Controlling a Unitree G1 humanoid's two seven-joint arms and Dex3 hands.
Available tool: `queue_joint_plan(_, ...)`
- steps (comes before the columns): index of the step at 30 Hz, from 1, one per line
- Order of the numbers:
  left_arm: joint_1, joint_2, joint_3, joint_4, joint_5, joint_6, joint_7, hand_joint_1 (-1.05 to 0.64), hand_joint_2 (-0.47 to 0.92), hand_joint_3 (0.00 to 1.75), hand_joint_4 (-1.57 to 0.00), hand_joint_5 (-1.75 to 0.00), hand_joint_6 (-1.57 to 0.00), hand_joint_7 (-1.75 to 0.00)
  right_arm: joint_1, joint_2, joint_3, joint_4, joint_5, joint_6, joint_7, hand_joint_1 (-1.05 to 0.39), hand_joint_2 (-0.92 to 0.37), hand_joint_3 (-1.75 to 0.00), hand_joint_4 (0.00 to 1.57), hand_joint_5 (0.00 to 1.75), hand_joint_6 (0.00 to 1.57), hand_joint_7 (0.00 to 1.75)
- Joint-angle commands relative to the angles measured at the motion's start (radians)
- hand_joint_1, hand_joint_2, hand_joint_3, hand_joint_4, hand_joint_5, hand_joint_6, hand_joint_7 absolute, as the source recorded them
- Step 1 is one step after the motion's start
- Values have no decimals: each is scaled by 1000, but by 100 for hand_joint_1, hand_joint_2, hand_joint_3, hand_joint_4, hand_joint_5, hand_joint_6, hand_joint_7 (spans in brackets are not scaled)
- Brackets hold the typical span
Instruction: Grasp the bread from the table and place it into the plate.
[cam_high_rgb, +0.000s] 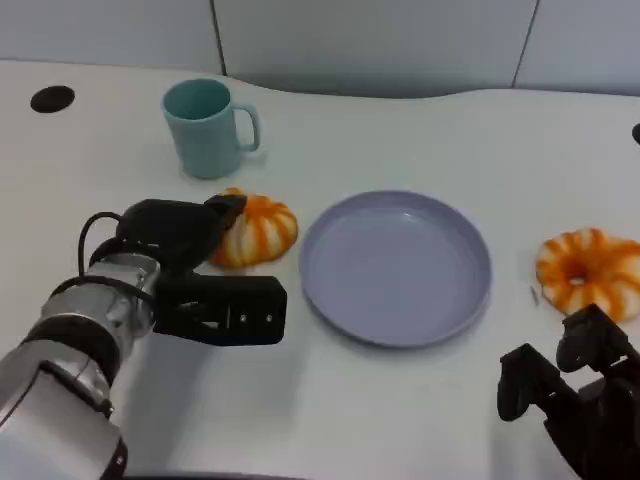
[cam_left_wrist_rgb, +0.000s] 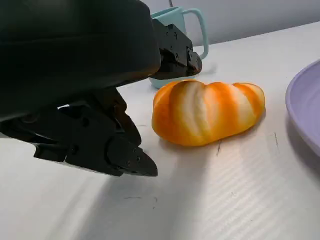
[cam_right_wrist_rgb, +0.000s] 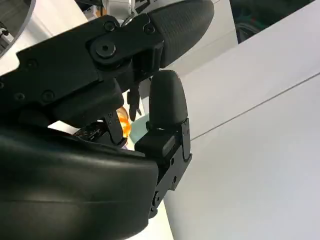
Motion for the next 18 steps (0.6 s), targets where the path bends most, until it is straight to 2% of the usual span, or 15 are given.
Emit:
queue_joint_plan(1,-7,11,5,-1,-4,5,2,-5,92,4,-96,-7,-94,0,1,-10,-2,-6,0,-4,-1,-45,-87,0,78,175,62,175)
queue_joint_plan(8,-9,11,1,0,-1,6,-4,-5,92,4,-96,-6,-94,0,2,-10,-2,-7,-4,-7,-3,-45,-87,0,78,175,62,175)
queue_joint_plan(10,-11,12,-4,2,4,7,-13,-6,92,3,-108,-12,-98,-2,3,-9,-1,-8,-9,-10,-5,-46,-88,0,78,175,62,175)
queue_joint_plan(13,-22,11,-30,4,29,32,-23,-11,90,1,-115,-15,-97,-1,-2,-8,-5,0,-2,-9,1,-46,-87,0,78,175,62,175)
queue_joint_plan(18,-23,11,-35,3,31,37,-24,-12,90,1,-117,-15,-97,-1,-3,-8,-6,1,-1,-9,2,-45,-87,0,78,175,63,175)
